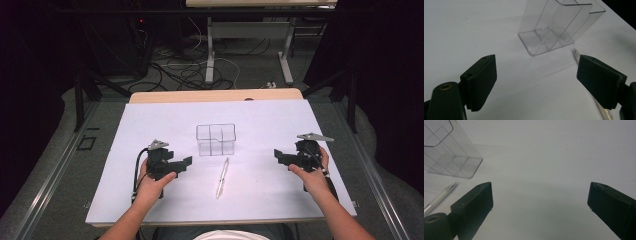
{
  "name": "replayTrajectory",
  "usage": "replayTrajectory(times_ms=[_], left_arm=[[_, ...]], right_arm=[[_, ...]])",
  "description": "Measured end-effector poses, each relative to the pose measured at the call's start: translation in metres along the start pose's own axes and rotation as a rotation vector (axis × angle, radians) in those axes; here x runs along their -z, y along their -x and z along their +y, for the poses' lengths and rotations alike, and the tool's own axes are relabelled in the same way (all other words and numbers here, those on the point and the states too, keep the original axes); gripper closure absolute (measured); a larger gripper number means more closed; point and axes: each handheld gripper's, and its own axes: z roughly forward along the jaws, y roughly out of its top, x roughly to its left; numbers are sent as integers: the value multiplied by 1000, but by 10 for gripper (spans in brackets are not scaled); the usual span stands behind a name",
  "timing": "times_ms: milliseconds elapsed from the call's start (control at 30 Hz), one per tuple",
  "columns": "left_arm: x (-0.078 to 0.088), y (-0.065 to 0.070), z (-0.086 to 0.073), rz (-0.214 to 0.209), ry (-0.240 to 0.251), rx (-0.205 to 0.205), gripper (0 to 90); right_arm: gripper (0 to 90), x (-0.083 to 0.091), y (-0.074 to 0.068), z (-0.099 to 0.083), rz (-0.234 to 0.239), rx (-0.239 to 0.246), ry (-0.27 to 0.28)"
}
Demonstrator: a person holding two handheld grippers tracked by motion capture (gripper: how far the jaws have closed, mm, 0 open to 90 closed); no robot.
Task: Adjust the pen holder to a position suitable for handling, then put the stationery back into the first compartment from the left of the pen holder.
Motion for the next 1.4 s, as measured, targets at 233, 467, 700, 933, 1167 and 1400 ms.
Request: replayTrajectory(times_ms=[233, 467, 700, 933, 1167, 1400], left_arm=[[-15, 23, 7, -14, 1, -22, 239], [-28, 46, 19, -44, -16, -36, 335], [-44, 66, 30, -67, -74, -70, 397], [-53, 82, 36, -50, -90, -127, 427], [-63, 90, 35, -61, -136, -107, 446], [-70, 89, 34, -60, -190, -43, 515]], right_arm=[[74, -3, -1, 1, -8, 7, -2], [91, -3, -3, 1, -11, 12, 3], [110, -3, 0, 1, -18, 4, 2], [117, -2, 3, 0, -19, -4, 4], [126, -3, 4, 0, -21, -8, 4], [136, -4, 5, 0, -16, -4, 7]])
